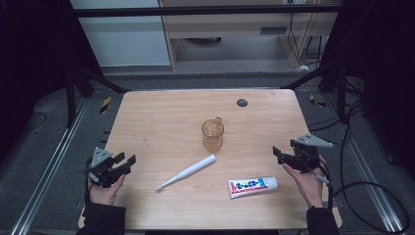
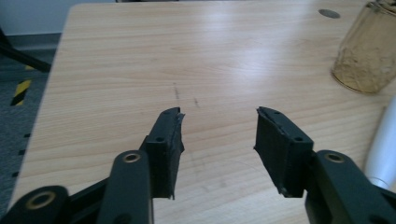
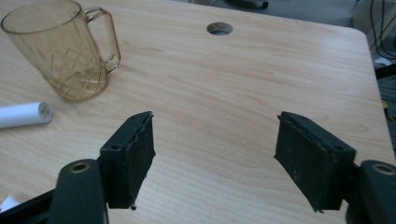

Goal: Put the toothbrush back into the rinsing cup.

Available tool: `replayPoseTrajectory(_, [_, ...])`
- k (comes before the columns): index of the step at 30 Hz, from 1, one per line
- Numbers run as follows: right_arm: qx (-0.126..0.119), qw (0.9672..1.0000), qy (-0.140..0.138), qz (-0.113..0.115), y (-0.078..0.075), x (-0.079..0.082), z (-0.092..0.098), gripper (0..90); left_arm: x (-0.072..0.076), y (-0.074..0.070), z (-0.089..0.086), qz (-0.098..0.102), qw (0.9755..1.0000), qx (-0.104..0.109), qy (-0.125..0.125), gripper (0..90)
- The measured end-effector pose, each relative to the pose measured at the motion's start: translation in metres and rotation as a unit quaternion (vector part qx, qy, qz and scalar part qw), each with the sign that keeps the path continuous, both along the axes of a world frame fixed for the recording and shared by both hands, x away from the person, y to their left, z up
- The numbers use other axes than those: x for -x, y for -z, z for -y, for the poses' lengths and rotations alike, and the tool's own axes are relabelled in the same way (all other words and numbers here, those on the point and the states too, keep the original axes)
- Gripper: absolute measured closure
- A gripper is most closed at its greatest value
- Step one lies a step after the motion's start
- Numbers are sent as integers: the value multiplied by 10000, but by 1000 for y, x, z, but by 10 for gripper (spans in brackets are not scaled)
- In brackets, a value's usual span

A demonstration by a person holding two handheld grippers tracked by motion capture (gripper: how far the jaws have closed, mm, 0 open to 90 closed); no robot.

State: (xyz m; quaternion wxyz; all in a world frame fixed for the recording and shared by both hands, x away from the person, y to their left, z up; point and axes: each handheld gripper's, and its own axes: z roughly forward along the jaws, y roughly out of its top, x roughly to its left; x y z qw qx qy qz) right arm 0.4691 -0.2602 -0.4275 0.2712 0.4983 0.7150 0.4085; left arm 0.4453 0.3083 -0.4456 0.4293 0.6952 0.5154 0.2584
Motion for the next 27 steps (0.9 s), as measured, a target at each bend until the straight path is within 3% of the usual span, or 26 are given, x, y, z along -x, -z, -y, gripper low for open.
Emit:
replayPoseTrajectory(5, [-51, 9999, -90, -82, 3, 2, -1, 321, 4, 2, 16, -88, 9995, -74, 305, 611])
replayPoseTrajectory(9, [-41, 9995, -292, -113, 3, 5, -10, 366, 8, 3, 33, -205, 9978, -90, 626, 677])
replayPoseTrajectory(16, [47, 9983, -549, -199, 3, 7, -21, 440, 12, 3, 54, -334, 9946, -228, 952, 794])
replayPoseTrajectory(22, [100, 9978, -615, -239, 5, 8, -25, 467, 6, 3, 70, -356, 9928, -344, 1088, 874])
replayPoseTrajectory(27, [189, 9978, -614, -180, 4, 9, -27, 490, -7, 1, 91, -332, 9909, -447, 1228, 894])
